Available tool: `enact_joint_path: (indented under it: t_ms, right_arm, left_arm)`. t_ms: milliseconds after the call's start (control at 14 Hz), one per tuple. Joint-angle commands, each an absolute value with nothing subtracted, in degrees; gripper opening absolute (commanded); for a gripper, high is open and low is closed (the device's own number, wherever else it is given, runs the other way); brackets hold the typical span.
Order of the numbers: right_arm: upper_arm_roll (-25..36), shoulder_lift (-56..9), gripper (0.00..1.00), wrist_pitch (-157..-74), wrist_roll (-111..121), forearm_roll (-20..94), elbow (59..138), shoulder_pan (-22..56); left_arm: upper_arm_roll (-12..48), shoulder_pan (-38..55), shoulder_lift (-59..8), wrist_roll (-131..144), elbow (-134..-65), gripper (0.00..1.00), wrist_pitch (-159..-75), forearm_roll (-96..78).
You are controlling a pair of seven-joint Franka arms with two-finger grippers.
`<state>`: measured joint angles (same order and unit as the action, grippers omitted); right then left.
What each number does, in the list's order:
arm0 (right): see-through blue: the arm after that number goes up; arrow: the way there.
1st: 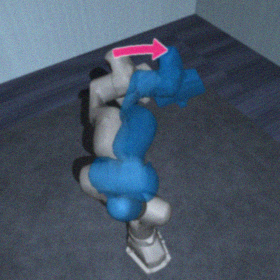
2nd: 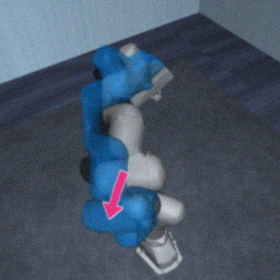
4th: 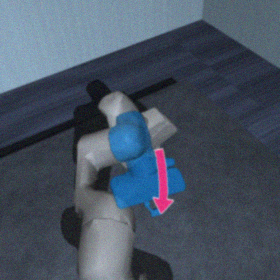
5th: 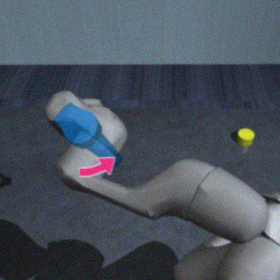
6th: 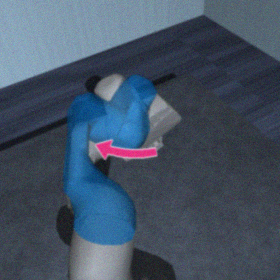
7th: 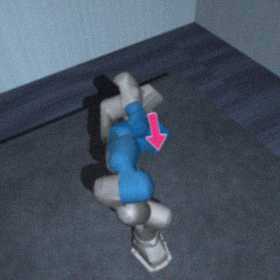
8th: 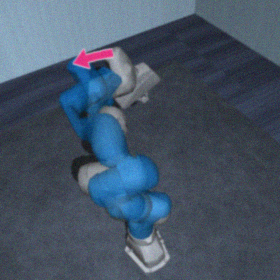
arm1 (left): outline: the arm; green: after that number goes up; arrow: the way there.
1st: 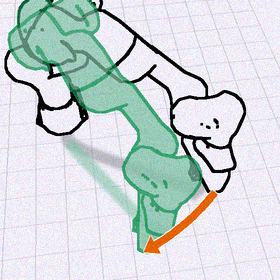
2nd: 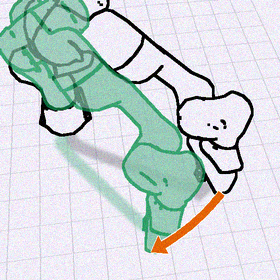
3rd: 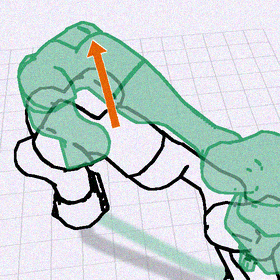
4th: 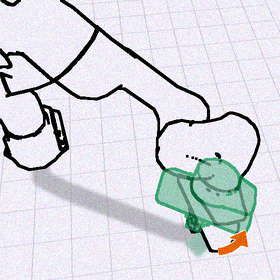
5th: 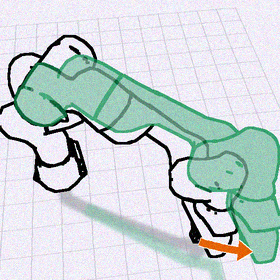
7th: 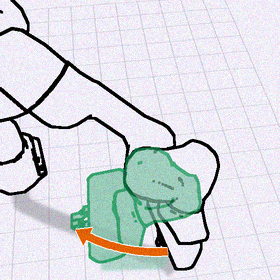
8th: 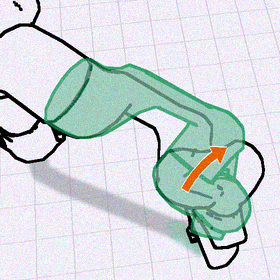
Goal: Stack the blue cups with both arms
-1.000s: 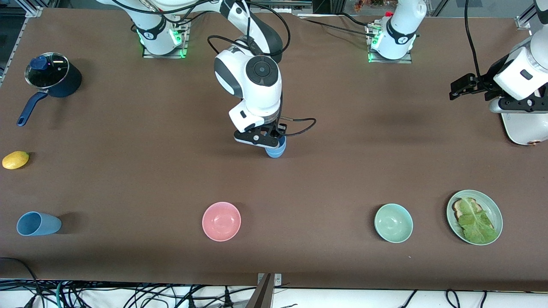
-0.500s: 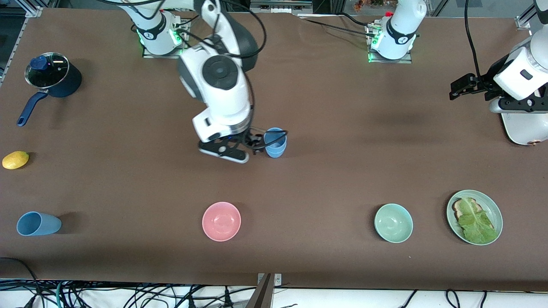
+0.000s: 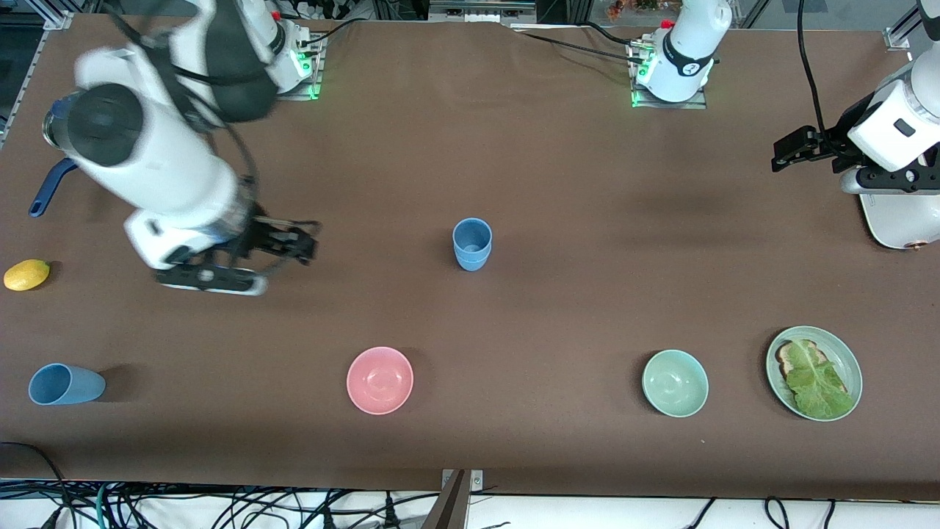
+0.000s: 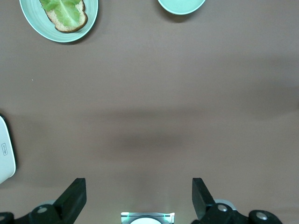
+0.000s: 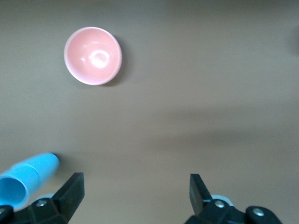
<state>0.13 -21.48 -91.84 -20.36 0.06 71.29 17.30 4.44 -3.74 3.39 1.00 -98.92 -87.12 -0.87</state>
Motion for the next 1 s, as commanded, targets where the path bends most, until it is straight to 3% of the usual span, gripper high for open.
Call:
enact_joint_path:
  t_ms: [0, 500, 929]
  right_arm:
    - [-0.97, -12.78, 1.0, -87.73, -10.23, 1.41, 78.29, 10.57]
    - [-1.32, 0.6, 1.0, -81.04, -0.88, 1.23, 85.16, 1.15]
    - [-1.23, -0.26, 1.0, -81.12, -1.67, 1.14, 84.46, 1.32]
  left_arm:
    - [4.4, -4.04, 2.81, 0.61, -96.86, 1.0, -85.87, -1.49]
    - [4.48, -4.75, 2.81, 0.53, -96.86, 1.0, -85.78, -1.49]
    - [4.48, -4.83, 2.81, 0.35, -96.94, 1.0, -85.78, -1.49]
